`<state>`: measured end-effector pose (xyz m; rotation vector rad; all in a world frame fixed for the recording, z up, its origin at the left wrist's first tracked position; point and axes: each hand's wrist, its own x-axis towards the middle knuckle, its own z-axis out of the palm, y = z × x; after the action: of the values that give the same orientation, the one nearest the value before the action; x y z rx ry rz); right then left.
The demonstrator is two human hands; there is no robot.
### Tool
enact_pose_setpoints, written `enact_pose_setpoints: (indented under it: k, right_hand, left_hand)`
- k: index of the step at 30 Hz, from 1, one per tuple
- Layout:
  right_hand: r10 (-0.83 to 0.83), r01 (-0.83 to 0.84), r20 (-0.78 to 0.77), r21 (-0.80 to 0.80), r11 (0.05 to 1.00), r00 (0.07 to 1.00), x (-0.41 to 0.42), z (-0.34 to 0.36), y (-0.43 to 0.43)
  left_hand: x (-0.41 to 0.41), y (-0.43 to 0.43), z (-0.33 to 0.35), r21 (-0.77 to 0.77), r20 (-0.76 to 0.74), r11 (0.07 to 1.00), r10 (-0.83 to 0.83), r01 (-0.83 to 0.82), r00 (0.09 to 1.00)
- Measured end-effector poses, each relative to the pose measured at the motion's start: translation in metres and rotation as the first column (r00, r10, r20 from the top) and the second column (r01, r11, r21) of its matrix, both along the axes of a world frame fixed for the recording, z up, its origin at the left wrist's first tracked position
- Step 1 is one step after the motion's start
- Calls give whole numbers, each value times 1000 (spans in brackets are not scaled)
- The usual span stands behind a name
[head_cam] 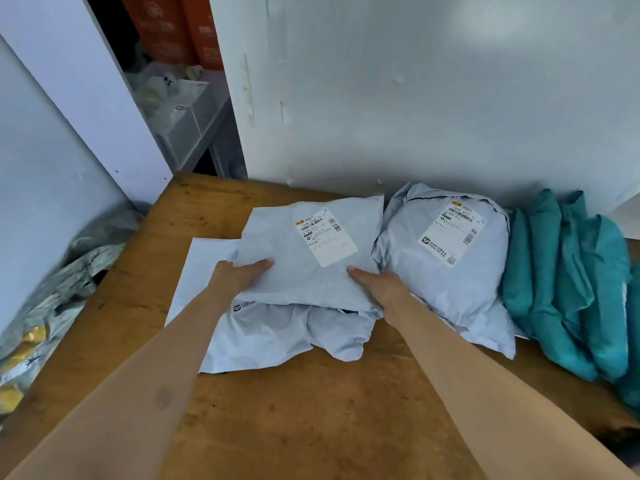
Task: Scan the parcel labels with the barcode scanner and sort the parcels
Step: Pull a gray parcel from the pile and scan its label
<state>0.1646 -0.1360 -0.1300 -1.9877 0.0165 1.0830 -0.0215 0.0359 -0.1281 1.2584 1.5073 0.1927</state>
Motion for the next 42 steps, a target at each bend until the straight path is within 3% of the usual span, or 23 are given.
enact_pose_setpoints:
  k: [2, 8, 20, 25, 28, 31, 33, 37, 39, 42]
  right_hand:
    - [-24, 24, 11, 9, 1000, 1000, -1, 3, 2]
    - [-11, 3, 55, 141, 990, 998, -8, 18, -8]
    - [-43, 54, -49, 256, 965, 998, -77, 32, -162]
    - [-78, 102, -118, 215, 971, 990, -99, 7, -252]
    - [-89, 114, -144, 171, 979, 986, -115, -6, -301]
    - [-38, 37, 18, 22, 999, 999, -116, -23, -340]
    - [-58, 65, 123, -51, 997, 991, -110, -33, -357]
    - [-210, 210, 137, 15, 978, 968, -83, -20, -383]
    - [-132, 154, 299, -50, 987, 945, -66, -11, -392]
    - [-5, 163, 589, -216, 963, 808, -42, -9, -402]
  left_hand:
    - [-2, 7, 4, -76, 67, 997, -8, 13, 998]
    - [-7, -12, 30, 1, 343, 995, -92, 98, 935]
    - [-72, -129, 25, -28, 536, 946, -258, 322, 804]
    - [-95, -208, 10, -15, 492, 929, -316, 371, 811]
    - [-104, -252, -6, 47, 374, 918, -381, 393, 846]
    - [-109, -291, -24, 119, 213, 882, -471, 455, 856]
    - [-114, -303, -32, 134, 98, 908, -411, 397, 907]
    - [-133, -309, -41, 127, 33, 963, -242, 236, 970]
    - [-141, -309, -45, 118, 14, 957, -267, 263, 964]
    - [-147, -310, -53, 66, -18, 951, -301, 302, 953]
